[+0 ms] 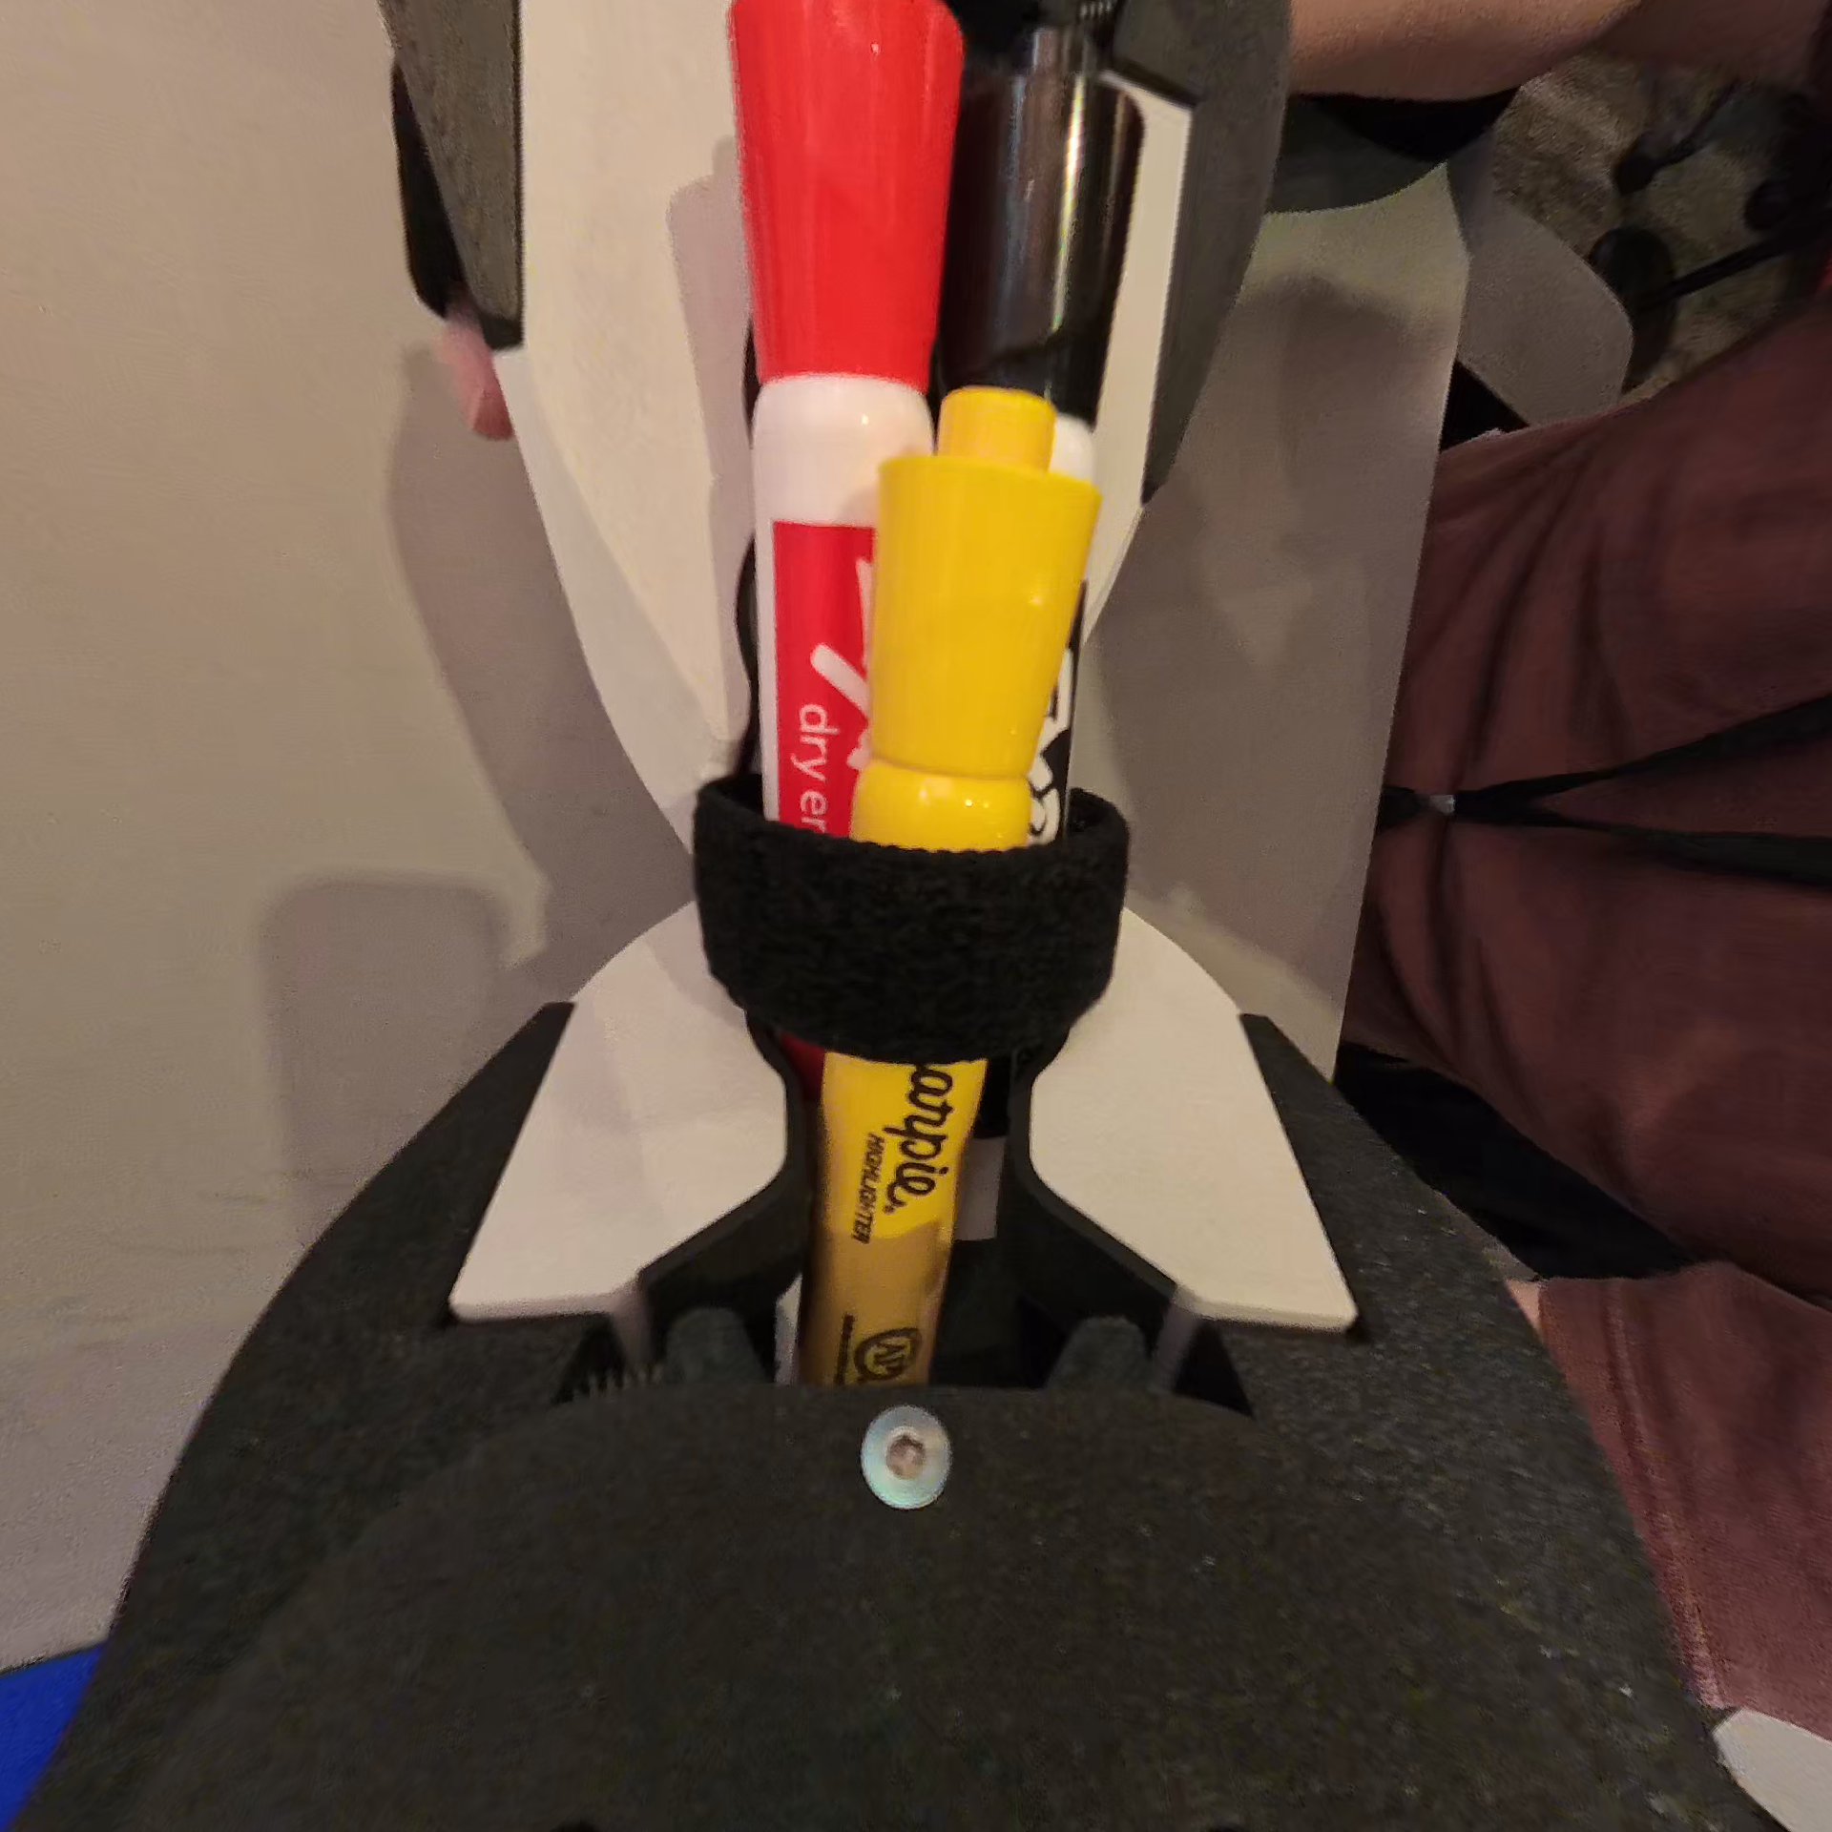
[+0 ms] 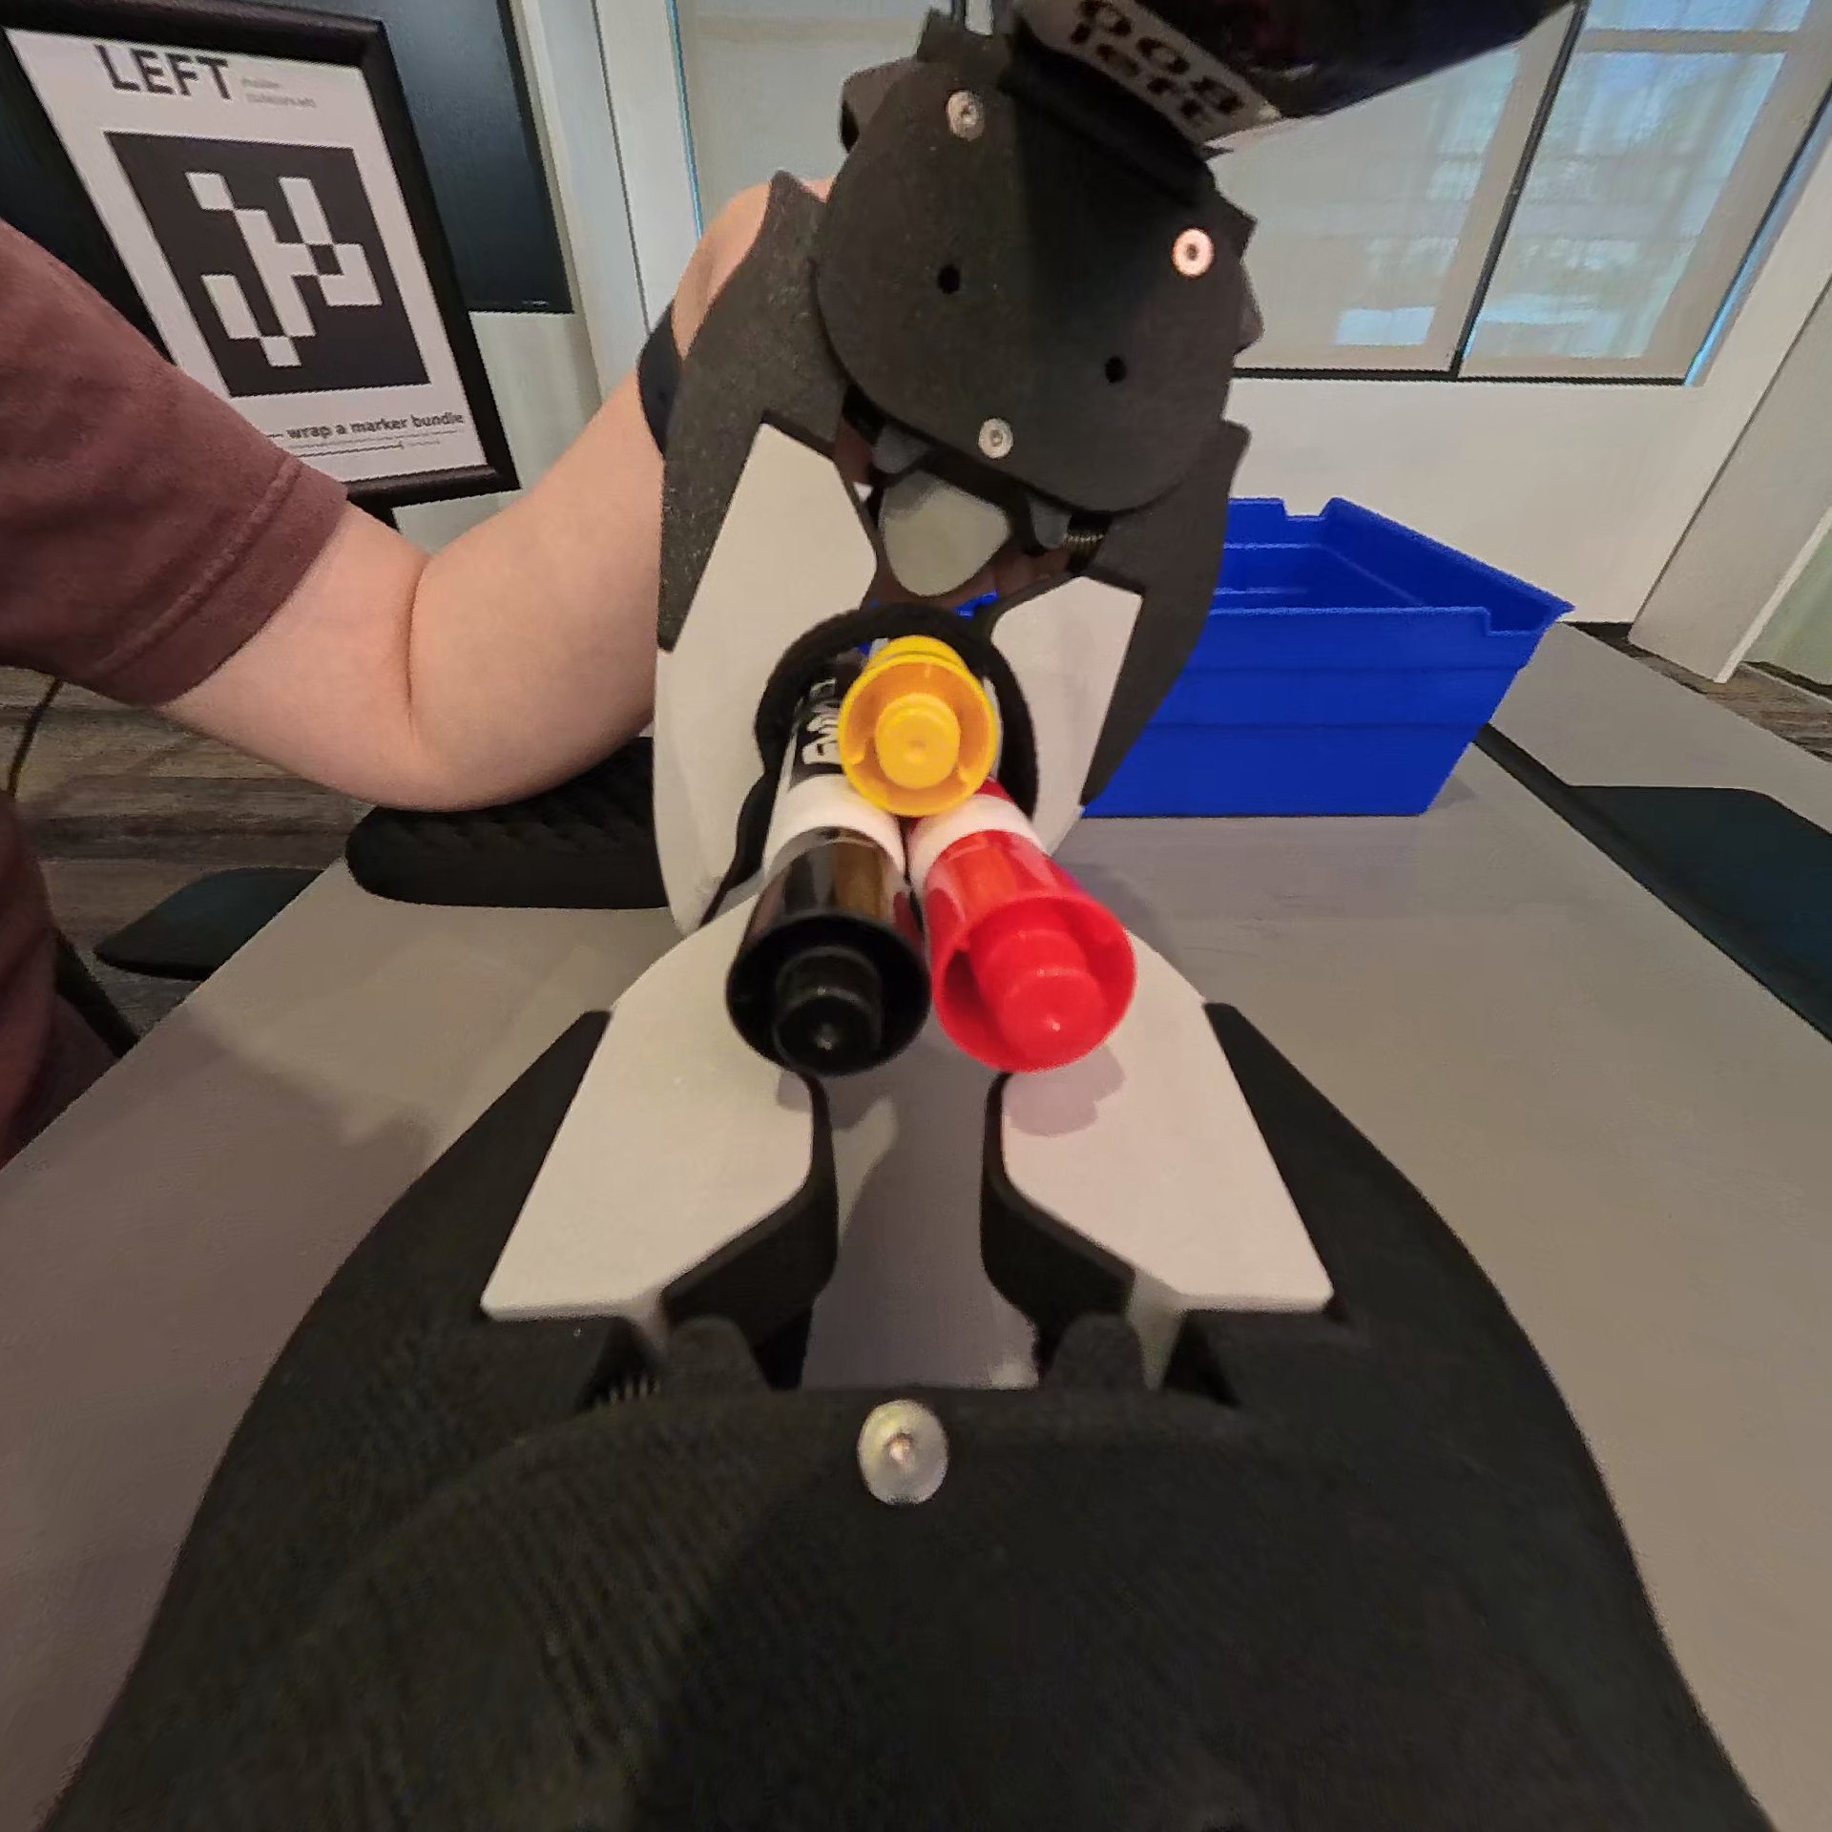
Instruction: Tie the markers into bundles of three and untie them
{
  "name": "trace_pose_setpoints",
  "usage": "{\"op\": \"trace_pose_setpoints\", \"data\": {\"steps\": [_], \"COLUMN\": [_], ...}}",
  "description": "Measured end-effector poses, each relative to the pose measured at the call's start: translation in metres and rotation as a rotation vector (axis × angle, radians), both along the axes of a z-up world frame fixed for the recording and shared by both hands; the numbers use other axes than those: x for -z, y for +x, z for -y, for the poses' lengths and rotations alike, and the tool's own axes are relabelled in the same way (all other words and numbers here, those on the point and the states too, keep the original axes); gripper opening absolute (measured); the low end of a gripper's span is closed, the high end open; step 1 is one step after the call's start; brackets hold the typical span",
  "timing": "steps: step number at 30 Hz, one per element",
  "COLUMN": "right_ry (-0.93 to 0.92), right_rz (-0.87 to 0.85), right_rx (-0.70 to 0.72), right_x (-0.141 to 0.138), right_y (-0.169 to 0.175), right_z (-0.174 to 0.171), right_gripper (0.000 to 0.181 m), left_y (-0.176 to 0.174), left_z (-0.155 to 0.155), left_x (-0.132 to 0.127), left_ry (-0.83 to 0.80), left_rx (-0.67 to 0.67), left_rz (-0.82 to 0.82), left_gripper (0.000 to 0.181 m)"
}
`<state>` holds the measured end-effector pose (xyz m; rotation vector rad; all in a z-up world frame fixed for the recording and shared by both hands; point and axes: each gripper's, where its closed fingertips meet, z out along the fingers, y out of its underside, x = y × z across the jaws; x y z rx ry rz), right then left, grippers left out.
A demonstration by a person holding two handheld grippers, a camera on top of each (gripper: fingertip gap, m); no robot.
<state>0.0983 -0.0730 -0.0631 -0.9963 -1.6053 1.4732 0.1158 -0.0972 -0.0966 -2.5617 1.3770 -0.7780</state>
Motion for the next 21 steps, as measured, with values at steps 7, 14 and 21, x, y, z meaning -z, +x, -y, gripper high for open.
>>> {"op": "trace_pose_setpoints", "data": {"steps": [7, 14, 21], "right_ry": [0.111, 0.272, 0.134], "right_rz": [-0.107, -0.265, -0.297], "right_rx": [-0.023, 0.059, 0.12], "right_x": [-0.015, -0.054, -0.089], "right_y": [0.011, 0.023, 0.027], "right_z": [0.002, 0.0, -0.002], "right_gripper": [0.025, 0.03, 0.031], "left_y": [0.017, 0.026, 0.029], "left_z": [0.006, 0.009, 0.008], "left_x": [-0.018, -0.061, -0.1], "left_ry": [-0.057, -0.097, -0.158], "left_rx": [0.05, 0.105, 0.113], "left_rz": [0.089, 0.094, 0.04], "left_gripper": [0.043, 0.043, 0.043]}}
